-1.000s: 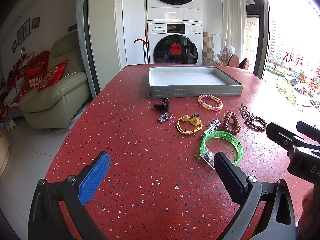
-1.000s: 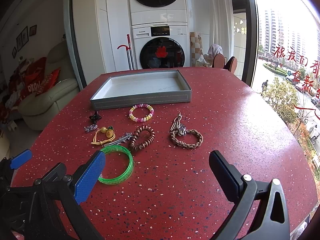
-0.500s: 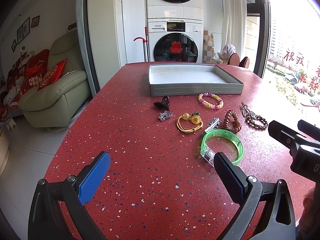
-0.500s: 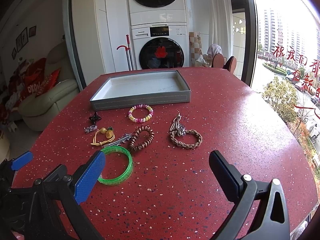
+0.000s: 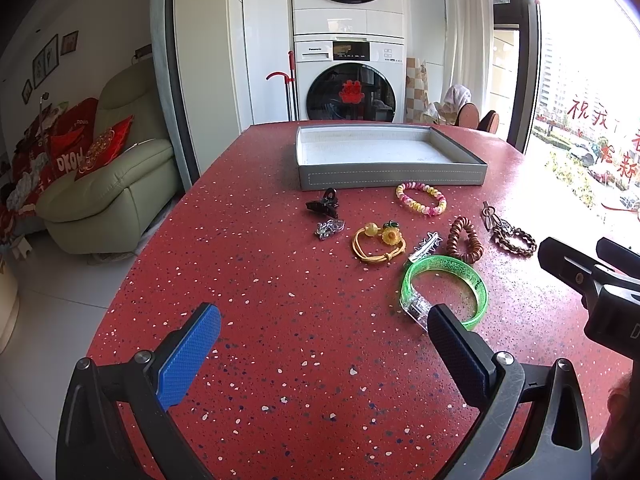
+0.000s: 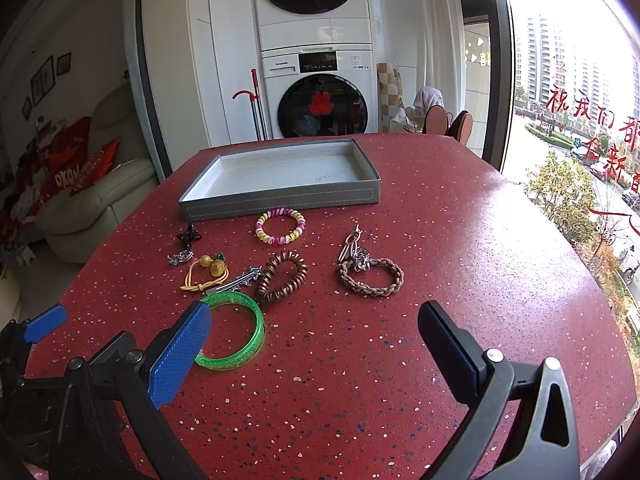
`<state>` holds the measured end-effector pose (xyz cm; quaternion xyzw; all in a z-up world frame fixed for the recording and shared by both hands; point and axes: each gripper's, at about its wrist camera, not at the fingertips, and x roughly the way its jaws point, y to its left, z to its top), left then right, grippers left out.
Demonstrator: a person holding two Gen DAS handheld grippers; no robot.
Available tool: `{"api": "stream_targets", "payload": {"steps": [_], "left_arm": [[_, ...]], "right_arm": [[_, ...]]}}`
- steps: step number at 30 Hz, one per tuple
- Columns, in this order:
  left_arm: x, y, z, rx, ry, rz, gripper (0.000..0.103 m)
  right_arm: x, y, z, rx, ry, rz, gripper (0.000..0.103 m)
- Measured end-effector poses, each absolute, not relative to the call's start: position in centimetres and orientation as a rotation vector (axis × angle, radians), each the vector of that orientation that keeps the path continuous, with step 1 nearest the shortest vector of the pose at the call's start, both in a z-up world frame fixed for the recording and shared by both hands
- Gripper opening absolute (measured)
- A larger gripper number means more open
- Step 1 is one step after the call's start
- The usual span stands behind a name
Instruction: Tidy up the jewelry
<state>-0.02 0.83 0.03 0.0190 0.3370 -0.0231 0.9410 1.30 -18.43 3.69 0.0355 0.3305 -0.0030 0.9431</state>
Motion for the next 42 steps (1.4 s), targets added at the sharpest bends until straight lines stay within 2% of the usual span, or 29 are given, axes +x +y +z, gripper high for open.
{"api": "stream_targets", "payload": {"steps": [34,42], "left_arm": [[0.7,-0.1,-0.6,0.071,0.720,-0.047,0.103],[2.8,-0.4,-0.5,0.026,0.793,-0.107,0.103]], "right_arm": [[1.8,-20.3,2.4,0.115,0.703,-0.004,0.103],[3.8,-22.6,2.5,0.106,0.763,-0.045,0.103]]}}
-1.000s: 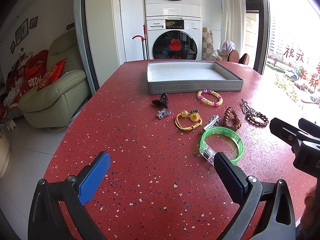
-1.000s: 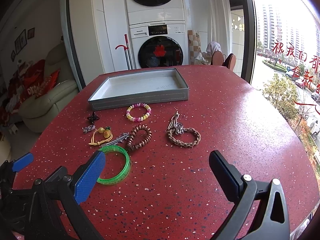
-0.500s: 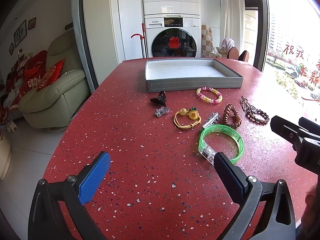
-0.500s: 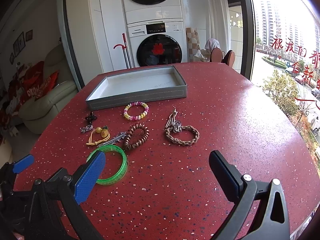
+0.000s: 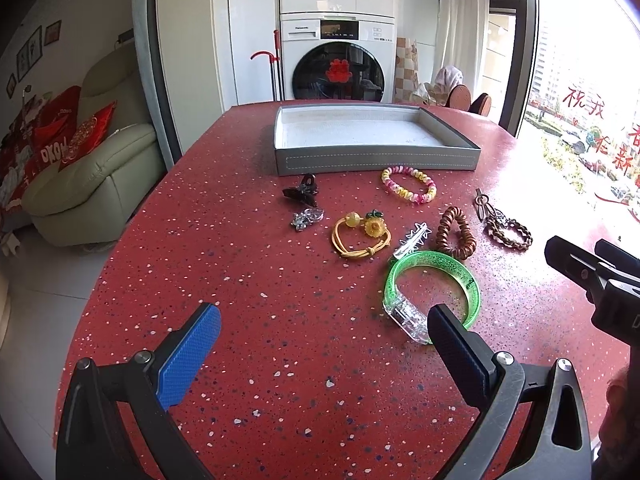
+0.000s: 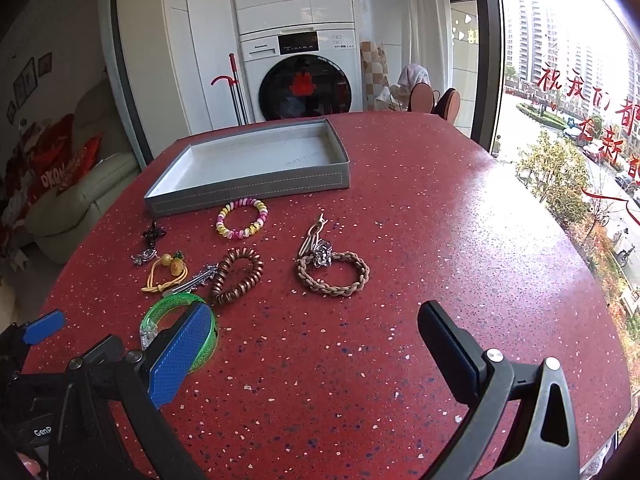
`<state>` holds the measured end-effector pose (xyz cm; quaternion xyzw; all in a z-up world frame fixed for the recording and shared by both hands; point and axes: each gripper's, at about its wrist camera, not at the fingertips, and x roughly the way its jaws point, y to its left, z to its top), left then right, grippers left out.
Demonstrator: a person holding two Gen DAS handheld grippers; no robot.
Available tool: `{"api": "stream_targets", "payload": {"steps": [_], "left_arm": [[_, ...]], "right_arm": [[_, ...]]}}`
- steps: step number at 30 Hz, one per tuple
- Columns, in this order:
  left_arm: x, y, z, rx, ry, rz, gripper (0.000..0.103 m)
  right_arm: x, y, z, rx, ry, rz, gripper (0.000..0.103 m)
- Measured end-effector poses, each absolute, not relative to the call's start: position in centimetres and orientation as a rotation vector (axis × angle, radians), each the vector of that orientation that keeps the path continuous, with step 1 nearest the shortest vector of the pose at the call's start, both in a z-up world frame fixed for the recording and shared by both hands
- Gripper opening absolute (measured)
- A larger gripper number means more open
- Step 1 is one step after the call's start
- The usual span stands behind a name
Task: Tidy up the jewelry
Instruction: 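Grasp the green bangle with the left tool while the right tool grasps the silver clip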
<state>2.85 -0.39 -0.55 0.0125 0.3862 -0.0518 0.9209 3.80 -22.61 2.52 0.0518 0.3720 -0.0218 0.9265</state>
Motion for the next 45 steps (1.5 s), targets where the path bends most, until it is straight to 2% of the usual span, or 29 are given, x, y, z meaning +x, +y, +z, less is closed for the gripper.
{"api": "stream_targets", "payload": {"steps": [8,14,19,21,26,27,29,30,31,32,33,36,38,45], "left_arm": [[6.0,-2.5,-2.1,-0.001,0.950,-0.160,0.103],[7.3,-2.9,-2.7,-0.035,0.991,-0.158,0.103],[8.3,-3.3,-3.1,-0.035,1.011,-0.146,0.103],[8.6,-3.3,-3.5,-0.039,1.025,-0.145,0.103],[8.6,-3.5,-3.5,-0.022,1.021,-0.140,0.100],[8.5,-3.6,-3.4,-0.010,1.017,-0.134,0.092],[8.5,-3.8,-3.3,0.014,1.016,-0.135,0.088],[8.5,-3.9,-3.3,0.022,1.019,-0.133,0.086],[8.6,-4.1,-3.3,0.045,1.019,-0.117,0.079],[8.7,-4.1,-3.2,0.048,1.016,-0.126,0.075],[8.7,-4.2,-3.1,0.051,1.017,-0.131,0.066],[8.7,-4.3,-2.9,0.065,1.017,-0.151,0.034],[8.7,-4.2,-2.9,0.063,1.012,-0.170,0.031],[8.1,-1.8,-2.4,-0.069,1.006,-0.302,0.031]], "right_arm": [[8.9,-24.4,2.6,0.080,0.862,-0.049,0.103],[13.6,-24.7,1.8,0.122,0.932,-0.012,0.102],[16.9,-24.2,0.2,0.125,1.002,0.004,0.088],[17.8,-23.9,-0.6,0.119,1.034,0.015,0.075],[18.9,-22.7,-2.0,0.055,1.071,0.011,0.057],[18.9,-22.5,-2.1,0.036,1.077,0.007,0.055],[18.8,-22.2,-2.1,0.003,1.081,-0.003,0.046],[18.7,-22.1,-2.0,0.002,1.079,0.005,0.037],[18.5,-22.1,-1.9,0.004,1.080,0.006,0.033],[18.4,-22.2,-1.8,0.004,1.080,0.002,0.021],[18.3,-22.3,-1.8,0.010,1.081,0.002,0.013],[18.1,-22.8,-1.6,0.043,1.078,0.012,0.006],[17.8,-23.3,-1.2,0.079,1.061,0.016,0.005],[16.4,-25.9,0.6,0.279,1.010,0.088,0.005]]}}
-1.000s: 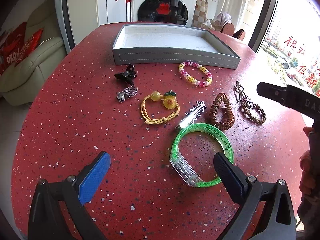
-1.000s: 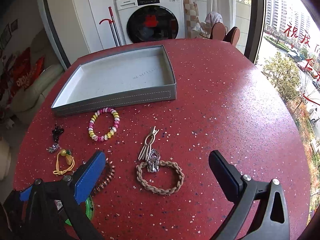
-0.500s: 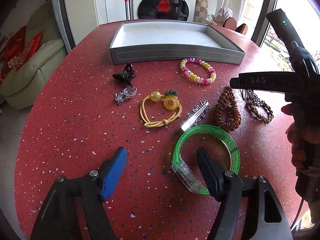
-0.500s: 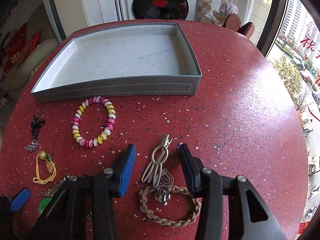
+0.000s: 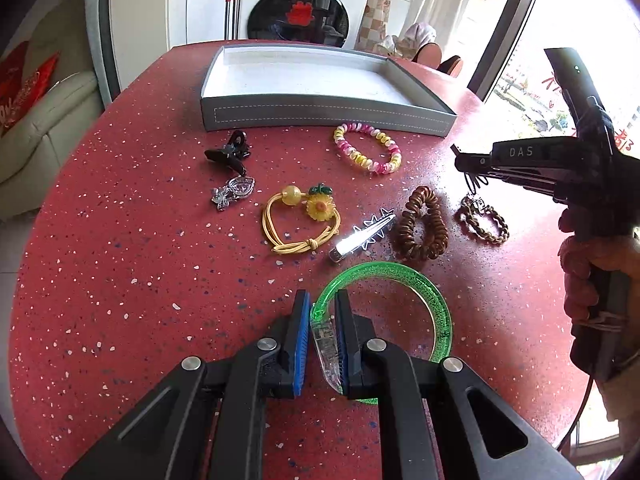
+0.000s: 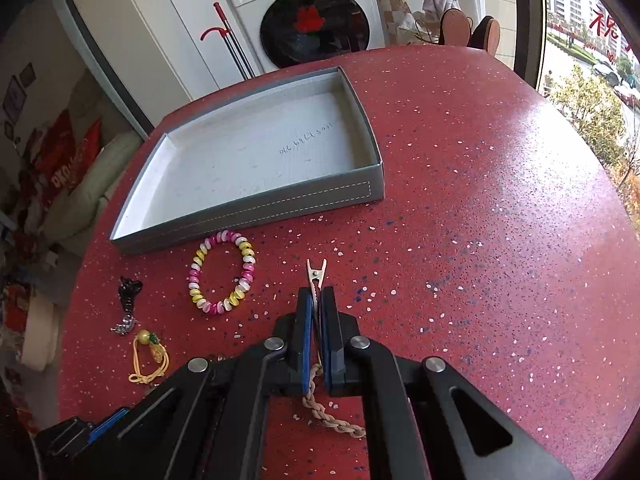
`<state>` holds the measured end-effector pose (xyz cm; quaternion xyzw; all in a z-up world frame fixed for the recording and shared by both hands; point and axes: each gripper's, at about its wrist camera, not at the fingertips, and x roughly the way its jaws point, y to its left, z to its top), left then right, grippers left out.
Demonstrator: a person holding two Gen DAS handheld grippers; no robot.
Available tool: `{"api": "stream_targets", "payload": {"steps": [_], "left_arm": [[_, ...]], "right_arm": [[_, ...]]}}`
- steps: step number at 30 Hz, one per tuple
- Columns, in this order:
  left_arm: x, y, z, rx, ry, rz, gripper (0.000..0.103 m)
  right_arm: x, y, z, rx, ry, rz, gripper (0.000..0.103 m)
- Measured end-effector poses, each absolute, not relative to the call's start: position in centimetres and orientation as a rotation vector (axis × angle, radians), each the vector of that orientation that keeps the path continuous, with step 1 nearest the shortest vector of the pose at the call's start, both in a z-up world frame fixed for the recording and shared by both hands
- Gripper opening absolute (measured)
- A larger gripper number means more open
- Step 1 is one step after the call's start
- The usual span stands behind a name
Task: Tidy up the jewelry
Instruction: 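Grasp the green bangle with the left tool while the right tool grasps the silver clip, then carry the bangle and clip into the gray tray and open both tools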
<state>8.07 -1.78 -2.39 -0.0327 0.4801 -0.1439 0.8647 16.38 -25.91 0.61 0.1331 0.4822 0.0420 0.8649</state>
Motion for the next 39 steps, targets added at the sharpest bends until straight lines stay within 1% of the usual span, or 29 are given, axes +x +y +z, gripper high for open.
{"api": "stream_targets", "payload": {"steps": [5,11,19,25,32,39], "left_arm": [[7.8,-0.6,-1.0,-0.084,0.970,-0.333,0.031],[10.0,0.4,1.8,-0.088,0.919,-0.351,0.031],[16.3,1.3,5.2,-0.101,0.876,-0.348,0.031],[21.5,1.1,6.7,-0.068,0.838,-0.322,0.031],[28.5,-0.5,6.8,-0.025,0.828,-0.301,0.031],[34.6,-2.2,3.5,-0.002,0.890,-0.258,0.031]], "right_arm": [[15.9,-26.2,1.5,0.312,0.995,0.104,0.005],[17.4,-25.7,3.3,0.304,0.975,0.124,0.005],[21.4,-24.5,5.8,0.278,0.942,0.143,0.005],[25.9,-23.5,6.4,0.256,0.932,0.164,0.005],[32.0,-22.7,4.3,0.246,0.962,0.152,0.005],[35.4,-22.5,1.2,0.231,1.007,0.123,0.005]]}}
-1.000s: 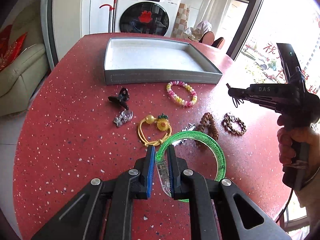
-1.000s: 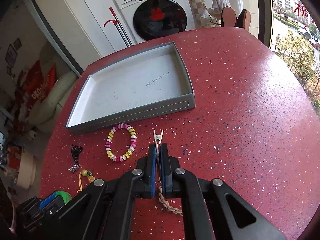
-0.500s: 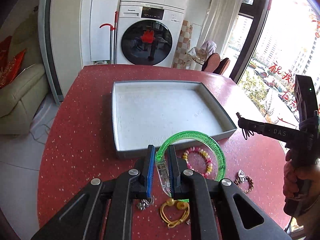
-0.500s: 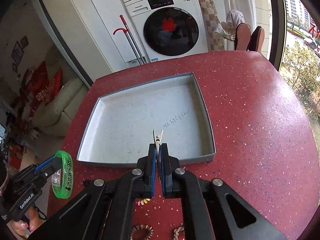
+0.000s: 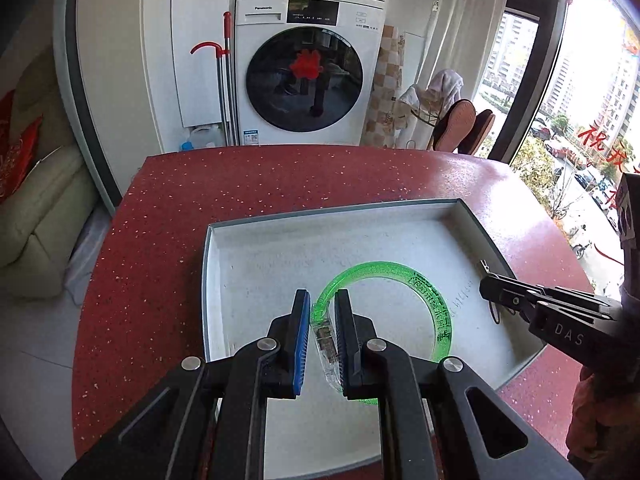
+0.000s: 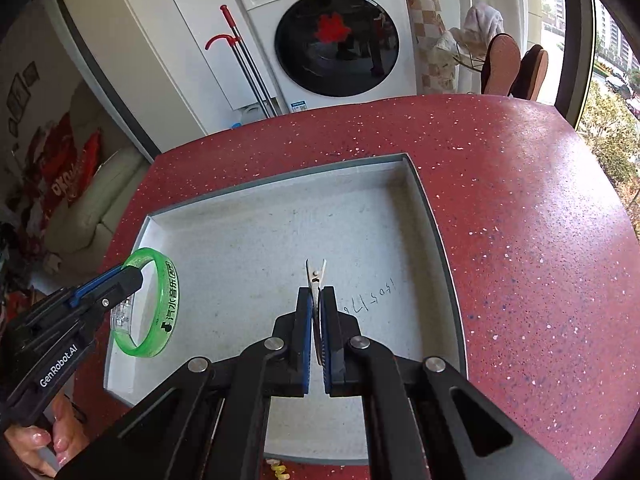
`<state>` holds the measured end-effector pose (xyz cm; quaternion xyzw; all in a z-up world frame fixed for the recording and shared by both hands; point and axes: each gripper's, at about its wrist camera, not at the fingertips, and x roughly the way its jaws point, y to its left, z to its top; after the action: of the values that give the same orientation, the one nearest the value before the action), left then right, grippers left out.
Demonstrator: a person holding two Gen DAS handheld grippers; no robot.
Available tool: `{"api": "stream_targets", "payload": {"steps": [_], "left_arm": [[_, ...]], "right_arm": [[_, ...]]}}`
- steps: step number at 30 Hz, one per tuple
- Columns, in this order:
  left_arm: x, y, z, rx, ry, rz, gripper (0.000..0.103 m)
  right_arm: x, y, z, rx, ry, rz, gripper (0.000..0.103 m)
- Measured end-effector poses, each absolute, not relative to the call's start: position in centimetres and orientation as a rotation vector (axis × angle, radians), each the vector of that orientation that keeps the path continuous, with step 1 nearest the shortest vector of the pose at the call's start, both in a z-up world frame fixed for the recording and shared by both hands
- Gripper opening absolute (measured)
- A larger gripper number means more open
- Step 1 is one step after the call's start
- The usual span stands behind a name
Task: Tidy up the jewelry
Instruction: 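Carry the bangle and clip into the gray tray and open both tools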
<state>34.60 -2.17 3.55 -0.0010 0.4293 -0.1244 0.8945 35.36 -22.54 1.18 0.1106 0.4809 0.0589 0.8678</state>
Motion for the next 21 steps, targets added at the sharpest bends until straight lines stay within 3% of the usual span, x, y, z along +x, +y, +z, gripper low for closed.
{"api": "stream_targets", "payload": {"steps": [19,21], "left_arm": [[38.0,-5.2,-2.6,0.162,0.993,-0.170,0.031],[38.0,-5.3,-2.6,0.170,0.989,-0.157,0.031]], "right_arm": [[35.9,-21.2,-1.6,0.157,1.044,0.078,0.005],[35.8,-21.1,-1.5,0.158,1.049,0.088,0.014]]}}
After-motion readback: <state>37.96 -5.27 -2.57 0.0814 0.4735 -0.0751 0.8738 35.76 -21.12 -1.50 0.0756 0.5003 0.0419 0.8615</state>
